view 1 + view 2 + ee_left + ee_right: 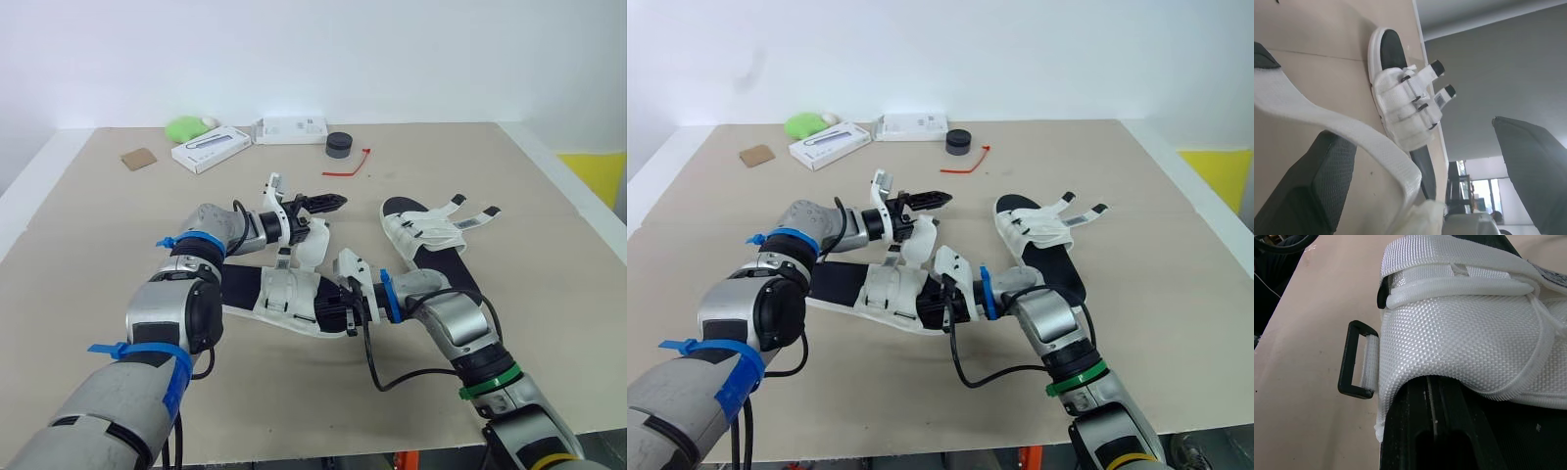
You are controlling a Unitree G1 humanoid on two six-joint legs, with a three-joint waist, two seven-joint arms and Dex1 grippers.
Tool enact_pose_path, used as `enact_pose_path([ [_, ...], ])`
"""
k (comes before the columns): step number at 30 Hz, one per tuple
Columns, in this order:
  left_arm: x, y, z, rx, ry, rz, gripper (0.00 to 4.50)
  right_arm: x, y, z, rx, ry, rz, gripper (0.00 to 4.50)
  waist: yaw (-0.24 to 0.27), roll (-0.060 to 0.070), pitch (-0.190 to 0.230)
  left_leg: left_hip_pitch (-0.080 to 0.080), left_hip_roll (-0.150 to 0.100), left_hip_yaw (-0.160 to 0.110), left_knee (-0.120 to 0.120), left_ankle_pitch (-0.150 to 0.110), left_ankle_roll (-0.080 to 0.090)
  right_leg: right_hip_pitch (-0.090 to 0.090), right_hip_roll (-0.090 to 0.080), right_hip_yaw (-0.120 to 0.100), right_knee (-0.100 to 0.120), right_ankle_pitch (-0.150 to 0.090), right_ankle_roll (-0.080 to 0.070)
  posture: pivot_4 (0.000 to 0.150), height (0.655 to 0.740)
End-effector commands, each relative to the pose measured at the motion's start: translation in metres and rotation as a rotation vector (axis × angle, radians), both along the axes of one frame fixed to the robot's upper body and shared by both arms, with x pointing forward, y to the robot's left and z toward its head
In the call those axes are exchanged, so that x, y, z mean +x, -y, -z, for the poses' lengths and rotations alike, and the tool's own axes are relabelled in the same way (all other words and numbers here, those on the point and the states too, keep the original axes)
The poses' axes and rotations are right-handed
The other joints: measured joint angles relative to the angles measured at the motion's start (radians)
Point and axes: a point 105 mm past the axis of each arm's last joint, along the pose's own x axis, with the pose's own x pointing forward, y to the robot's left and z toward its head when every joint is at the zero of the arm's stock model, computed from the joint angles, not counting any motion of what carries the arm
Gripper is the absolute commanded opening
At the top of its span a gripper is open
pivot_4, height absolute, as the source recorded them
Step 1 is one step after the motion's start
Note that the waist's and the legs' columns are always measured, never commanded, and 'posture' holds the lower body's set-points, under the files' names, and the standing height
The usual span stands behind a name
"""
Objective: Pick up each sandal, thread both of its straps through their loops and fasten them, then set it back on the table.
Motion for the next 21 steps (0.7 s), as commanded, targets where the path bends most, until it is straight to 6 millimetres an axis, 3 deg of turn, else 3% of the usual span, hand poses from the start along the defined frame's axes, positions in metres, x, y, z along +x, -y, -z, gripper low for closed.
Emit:
enact_pose_path([
  [1,0.01,-0.003,-0.019,-0.022,0.057,-0.052,4.47,-0.015,0.0,0.04,-0.081,-0.151,0.004,0.0,0.0,0.0,0.0,0.0,0.0,0.0,0.0,0.0,0.0,0.0,0.0,0.0,0.0,0.0,0.0,0.15,0.74],
  [4,0.013,-0.004,-0.023,-0.028,0.068,-0.07,4.47,-0.016,-0.001,0.04,-0.079,-0.152,0.001,0.0,0.0,0.0,0.0,0.0,0.0,0.0,0.0,0.0,0.0,0.0,0.0,0.0,0.0,0.0,0.0,0.15,0.74],
  [7,0.015,-0.005,-0.025,-0.032,0.073,-0.092,3.72,-0.015,-0.002,0.039,-0.077,-0.151,0.0,0.0,0.0,0.0,0.0,0.0,0.0,0.0,0.0,0.0,0.0,0.0,0.0,0.0,0.0,0.0,0.0,0.15,0.74],
  [14,0.016,-0.005,-0.03,-0.049,0.079,-0.095,0.32,-0.015,-0.001,0.039,-0.077,-0.152,0.0,0.0,-0.001,0.0,0.0,0.0,0.0,0.0,0.0,0.0,0.0,0.0,0.0,0.0,0.0,0.0,0.0,0.15,0.74],
  [15,0.016,-0.006,-0.03,-0.049,0.081,-0.094,0.04,-0.015,-0.001,0.039,-0.077,-0.152,0.0,0.0,-0.001,0.0,0.0,0.0,0.0,0.0,0.0,0.0,0.0,0.0,0.0,0.0,0.0,0.0,0.0,0.15,0.74],
  [18,0.015,-0.006,-0.031,-0.047,0.095,-0.083,0.04,-0.015,-0.001,0.039,-0.076,-0.153,0.0,0.0,-0.001,0.0,0.0,0.0,0.0,0.0,0.0,0.0,0.0,0.0,0.0,0.0,0.0,0.0,0.0,0.15,0.74],
  [21,0.009,-0.004,-0.05,-0.089,0.178,-0.021,0.04,-0.016,-0.001,0.039,-0.075,-0.155,0.0,0.0,-0.002,0.0,0.0,0.0,0.0,0.0,0.0,0.0,0.0,0.0,0.0,0.0,0.0,0.0,0.0,0.15,0.74],
])
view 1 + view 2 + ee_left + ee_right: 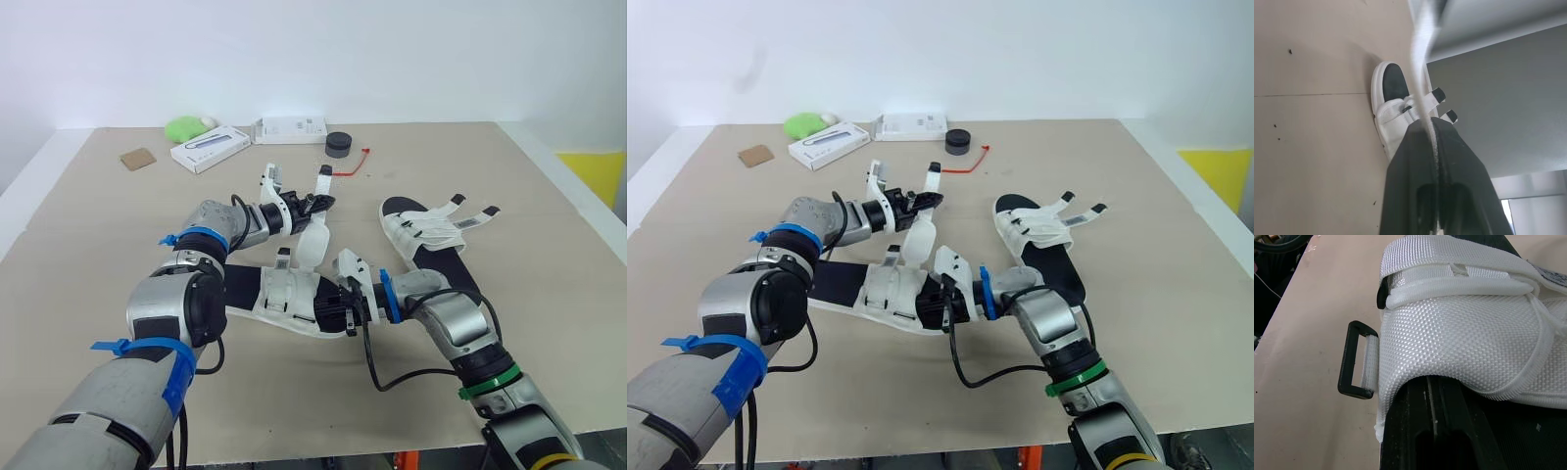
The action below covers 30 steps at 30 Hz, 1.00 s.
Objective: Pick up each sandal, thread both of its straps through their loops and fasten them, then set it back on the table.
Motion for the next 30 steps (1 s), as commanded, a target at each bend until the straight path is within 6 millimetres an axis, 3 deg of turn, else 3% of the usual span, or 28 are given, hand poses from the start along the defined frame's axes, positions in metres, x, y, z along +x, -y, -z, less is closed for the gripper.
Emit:
enact_pose_path([
  [1,-0.005,0.001,-0.045,-0.061,0.184,0.082,0.04,-0.016,-0.001,0.039,-0.077,-0.154,-0.001,0.0,0.0,0.0,0.0,0.0,0.0,0.0,0.0,0.0,0.0,0.0,0.0,0.0,0.0,0.0,0.0,0.15,0.74],
  [5,-0.031,0.0,-0.069,-0.085,0.388,0.235,0.04,-0.018,0.0,0.039,-0.076,-0.158,0.0,0.0,-0.002,0.001,0.001,-0.001,0.0,0.0,0.0,0.001,-0.001,0.0,0.0,0.0,0.0,0.0,0.0,0.15,0.74],
  [7,-0.048,-0.006,-0.07,-0.065,0.49,0.296,0.04,-0.019,0.0,0.04,-0.075,-0.16,0.0,0.0,-0.006,0.002,0.002,0.0,0.0,0.0,0.0,0.001,-0.001,0.0,0.0,0.001,0.0,0.0,0.0,0.15,0.74],
  [13,-0.111,-0.027,-0.046,0.105,0.875,0.434,0.04,-0.02,0.001,0.041,-0.077,-0.165,-0.002,0.0,-0.004,0.003,0.002,0.0,0.001,0.001,-0.001,0.002,-0.011,0.001,0.0,0.002,0.0,0.0,-0.001,0.15,0.74],
  [18,-0.147,-0.036,-0.042,0.179,1.181,0.486,0.04,-0.021,0.001,0.041,-0.078,-0.168,-0.015,0.0,0.003,0.002,0.002,0.0,0.0,0.001,0.0,0.002,-0.012,0.002,-0.001,0.002,0.0,-0.001,0.0,0.15,0.74],
  [22,-0.174,-0.041,-0.028,0.241,1.418,0.597,0.04,-0.021,-0.001,0.041,-0.082,-0.168,-0.03,0.0,0.002,0.002,0.002,0.0,0.0,0.001,0.0,0.001,-0.011,0.001,-0.001,0.002,0.0,-0.001,0.0,0.15,0.74],
  [28,-0.191,-0.056,0.006,0.338,1.647,0.77,0.04,-0.019,-0.003,0.04,-0.084,-0.165,-0.044,0.0,0.003,0.001,0.002,-0.001,0.0,0.001,0.0,0.0,-0.009,0.001,-0.001,0.002,0.0,-0.002,-0.001,0.15,0.74],
  [30,-0.191,-0.059,0.013,0.378,1.733,0.786,0.61,-0.019,-0.003,0.04,-0.086,-0.165,-0.046,0.0,0.004,0.001,0.002,-0.001,0.0,0.001,0.001,0.0,-0.009,0.001,-0.001,0.002,0.0,-0.002,-0.001,0.15,0.74],
])
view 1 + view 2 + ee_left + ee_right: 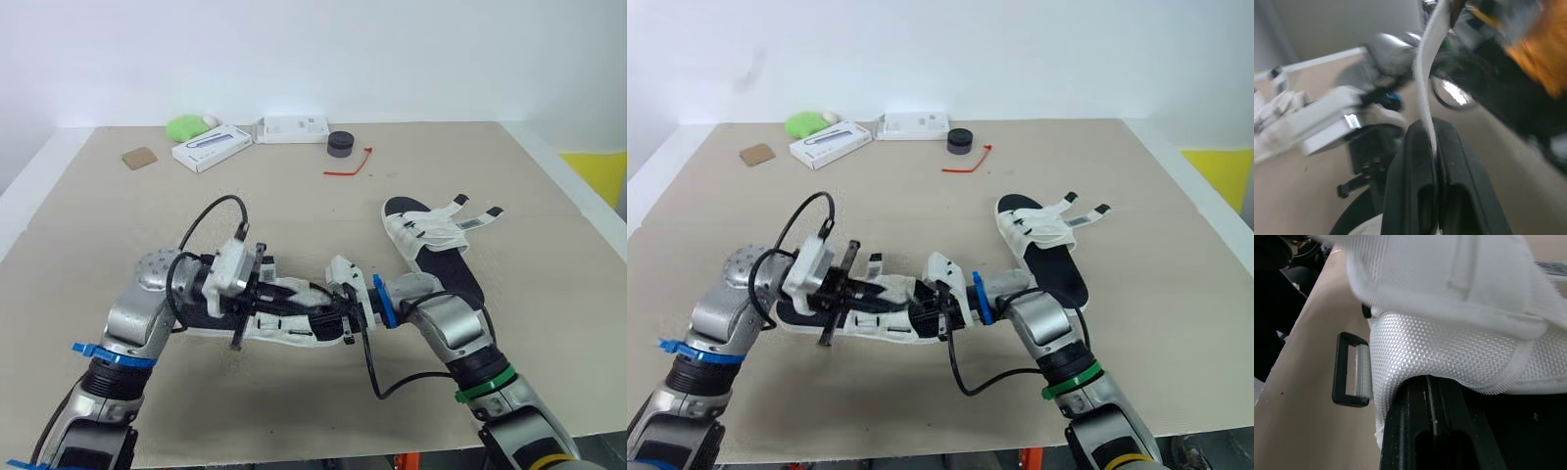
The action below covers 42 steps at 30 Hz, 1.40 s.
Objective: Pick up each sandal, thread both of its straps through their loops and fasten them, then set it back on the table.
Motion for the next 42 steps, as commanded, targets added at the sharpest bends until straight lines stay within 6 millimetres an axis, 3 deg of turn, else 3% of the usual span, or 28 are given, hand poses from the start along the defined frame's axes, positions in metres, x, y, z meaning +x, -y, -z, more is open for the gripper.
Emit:
enact_pose_path([
  [1,-0.005,-0.006,0.004,0.022,0.22,0.064,1.06,-0.007,0.008,0.038,-0.103,-0.123,0.036,0.0,0.001,0.0,0.0,0.0,0.0,0.0,0.0,0.0,0.0,0.0,0.0,0.0,0.0,0.0,0.0,0.15,0.74],
  [3,-0.001,-0.007,0.007,0.019,0.294,0.068,1.44,-0.007,0.008,0.038,-0.105,-0.124,0.034,0.0,0.003,0.0,0.0,0.001,0.0,0.0,0.001,0.0,0.0,0.001,0.0,0.0,0.0,0.0,0.0,0.15,0.74],
  [4,0.002,-0.006,0.008,0.019,0.335,0.069,1.93,-0.007,0.008,0.038,-0.105,-0.124,0.034,0.0,0.005,0.0,0.0,0.001,0.0,0.0,0.001,0.0,0.001,0.001,0.0,0.0,0.0,0.0,0.0,0.15,0.74],
  [6,0.006,-0.005,0.007,-0.001,0.423,0.072,2.37,-0.007,0.008,0.039,-0.105,-0.124,0.034,0.0,0.007,0.0,0.0,0.001,0.0,0.0,0.002,0.0,0.001,0.001,0.0,0.0,0.0,0.0,0.0,0.15,0.74],
  [8,0.008,-0.005,0.008,-0.009,0.456,0.076,3.37,-0.007,0.008,0.039,-0.105,-0.124,0.034,0.0,0.007,0.0,0.0,0.001,0.0,0.0,0.003,0.0,0.001,0.001,0.0,0.0,0.0,0.001,0.001,0.15,0.74],
  [10,0.005,-0.007,0.013,0.027,0.434,0.092,3.8,-0.008,0.008,0.039,-0.106,-0.124,0.033,0.0,0.007,0.0,-0.001,0.001,0.0,0.0,0.003,0.0,0.001,0.001,0.0,0.0,0.0,0.001,0.001,0.15,0.74],
  [14,-0.005,-0.013,0.02,0.081,0.38,0.12,3.83,-0.008,0.008,0.04,-0.107,-0.125,0.032,0.0,0.006,0.0,-0.001,0.001,0.0,0.0,0.003,-0.002,0.004,0.001,0.001,0.0,0.0,0.001,0.001,0.15,0.74],
  [18,-0.024,-0.038,0.038,0.278,0.248,0.156,3.83,-0.007,0.008,0.04,-0.111,-0.125,0.032,0.0,0.006,0.0,0.0,0.001,0.001,0.0,0.003,-0.002,0.005,0.001,0.001,0.0,0.0,0.0,0.0,0.15,0.74],
  [22,-0.016,-0.057,0.024,0.298,-0.084,-0.06,3.83,-0.003,0.008,0.036,-0.109,-0.118,0.03,0.0,0.006,0.0,0.0,0.001,0.002,0.0,0.003,-0.002,0.005,0.001,0.001,0.0,0.001,0.0,0.0,0.15,0.74],
  [25,-0.033,-0.066,0.02,0.364,-0.443,-0.127,3.83,-0.003,0.008,0.037,-0.111,-0.118,0.024,0.0,0.003,-0.002,0.001,0.001,0.002,0.0,0.003,-0.002,0.006,0.001,0.001,-0.001,0.001,0.0,0.0,0.15,0.74],
  [27,-0.043,-0.062,0.021,0.368,-0.652,-0.17,3.83,-0.003,0.007,0.037,-0.112,-0.117,0.021,0.0,0.006,0.0,0.001,0.001,0.003,0.0,0.003,-0.002,0.006,0.0,0.002,0.0,0.002,-0.001,-0.001,0.15,0.74],
  [32,-0.054,-0.049,0.031,0.367,-0.921,-0.247,3.83,-0.002,0.005,0.035,-0.11,-0.115,0.011,0.0,0.006,0.0,0.002,0.001,0.003,0.0,0.003,-0.002,0.006,0.0,0.002,0.0,0.002,-0.001,-0.001,0.15,0.74],
  [35,-0.048,-0.045,0.06,0.405,-1.011,-0.392,3.83,-0.001,0.004,0.034,-0.106,-0.113,0.009,0.0,0.006,0.001,0.001,0.002,0.003,0.0,0.003,-0.002,0.006,0.0,0.002,0.0,0.002,-0.001,-0.001,0.15,0.74],
  [42,-0.023,-0.029,0.068,0.319,-1.031,-0.503,3.83,-0.003,0.008,0.035,-0.106,-0.119,0.018,0.0,0.007,-0.001,0.001,0.002,0.003,0.001,0.003,-0.002,0.006,0.0,0.003,0.0,0.002,0.0,-0.002,0.15,0.74],
])
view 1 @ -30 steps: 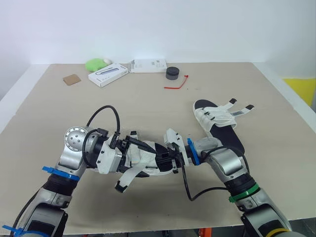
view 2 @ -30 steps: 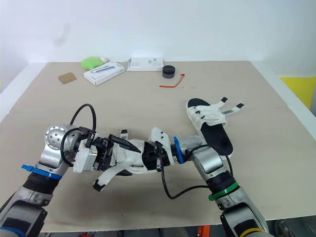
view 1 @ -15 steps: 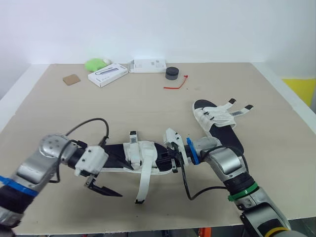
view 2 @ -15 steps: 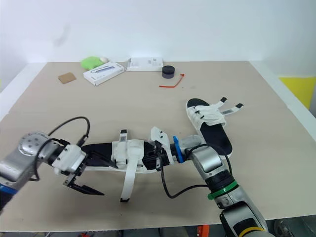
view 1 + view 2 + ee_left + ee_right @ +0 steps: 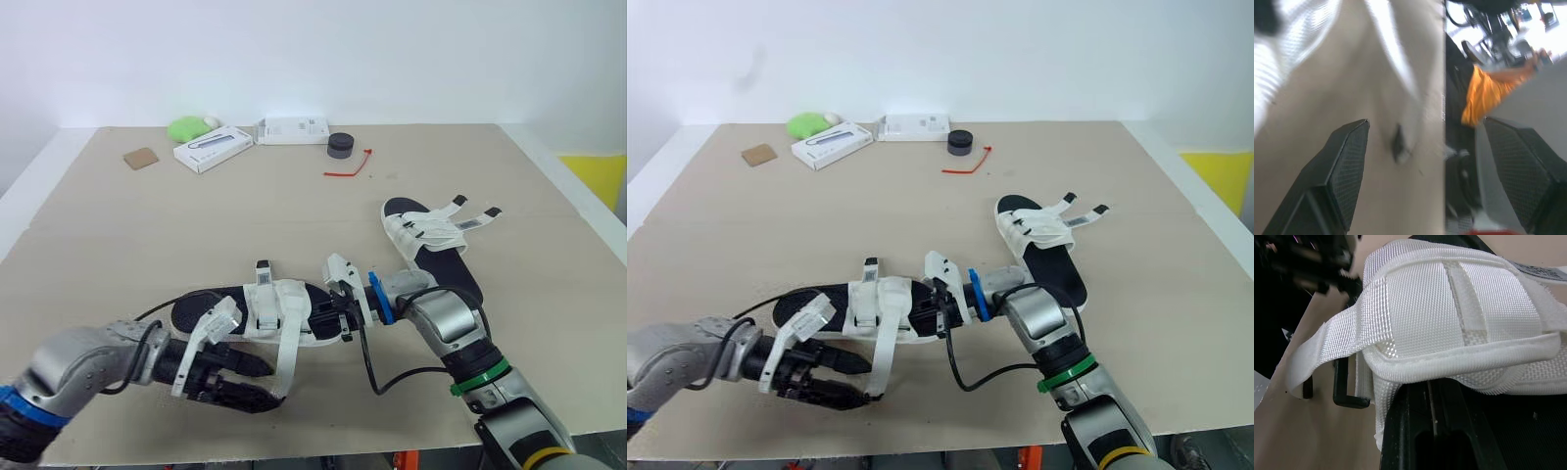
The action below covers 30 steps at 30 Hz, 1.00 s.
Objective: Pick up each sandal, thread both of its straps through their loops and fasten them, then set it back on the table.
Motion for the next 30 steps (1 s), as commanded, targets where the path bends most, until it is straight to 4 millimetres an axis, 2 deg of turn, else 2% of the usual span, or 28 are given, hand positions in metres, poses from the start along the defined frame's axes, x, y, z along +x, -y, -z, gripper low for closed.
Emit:
enact_pose_path([
  [1,0.013,0.005,-0.004,0.004,0.029,-0.052,3.83,-0.008,0.009,0.035,-0.101,-0.107,0.036,0.0,0.0,0.0,0.0,0.0,0.0,0.0,0.0,0.0,0.0,0.0,0.0,0.0,0.0,0.0,0.0,0.15,0.74],
  [7,0.02,0.016,-0.005,0.002,0.039,-0.035,3.83,-0.007,0.011,0.035,-0.102,-0.105,0.047,0.0,0.002,0.0,0.0,0.0,0.0,0.0,0.0,0.0,0.0,0.0,0.0,0.0,0.0,0.0,0.0,0.15,0.74],
  [8,0.019,0.017,-0.006,-0.001,0.038,-0.027,3.59,-0.007,0.011,0.035,-0.102,-0.105,0.048,0.0,0.003,0.0,0.0,0.0,0.0,0.0,0.0,0.0,0.0,0.0,0.0,0.0,0.0,0.0,0.0,0.15,0.74],
  [10,0.018,0.019,-0.011,-0.022,0.019,-0.009,3.0,-0.006,0.011,0.034,-0.099,-0.104,0.054,0.0,0.003,0.0,-0.001,0.0,0.0,0.0,0.0,0.0,-0.001,0.0,0.0,0.0,0.0,0.001,0.001,0.15,0.74],
  [12,0.018,0.019,-0.012,-0.028,0.012,-0.006,2.16,-0.006,0.011,0.033,-0.096,-0.103,0.056,0.0,0.003,0.0,-0.001,0.0,0.0,0.0,0.001,0.0,-0.001,0.0,0.0,0.0,0.0,0.001,0.001,0.15,0.74],
  [16,0.019,0.019,-0.011,-0.027,0.013,-0.016,0.15,-0.006,0.011,0.034,-0.095,-0.104,0.058,0.0,0.004,0.0,-0.001,0.0,0.0,0.0,0.001,0.0,-0.001,0.001,0.0,0.0,0.0,0.001,0.0,0.15,0.74],
  [22,0.024,0.016,-0.018,-0.05,0.006,-0.035,0.06,-0.005,0.011,0.033,-0.095,-0.102,0.059,0.0,0.004,0.0,-0.001,0.0,0.0,0.0,0.001,0.0,-0.001,0.001,0.0,0.0,0.0,0.001,0.001,0.15,0.74],
  [24,0.031,0.017,-0.036,-0.14,-0.032,-0.06,0.06,-0.005,0.011,0.033,-0.096,-0.102,0.059,0.0,0.004,-0.001,-0.001,0.0,0.0,0.0,0.001,0.0,-0.001,0.001,0.0,0.0,0.0,0.001,0.001,0.15,0.74],
  [27,0.052,0.018,-0.075,-0.327,-0.118,-0.099,0.06,-0.004,0.011,0.033,-0.098,-0.102,0.055,0.0,0.006,-0.002,0.0,-0.001,0.0,0.0,0.001,0.0,-0.001,0.001,0.0,0.0,0.0,0.001,0.001,0.15,0.74],
  [30,0.068,0.02,-0.09,-0.395,-0.162,-0.154,0.06,-0.004,0.01,0.033,-0.097,-0.102,0.053,0.0,0.002,0.0,-0.001,-0.001,-0.001,-0.001,0.003,0.0,-0.001,0.001,-0.001,0.001,0.0,0.002,0.002,0.15,0.74],
])
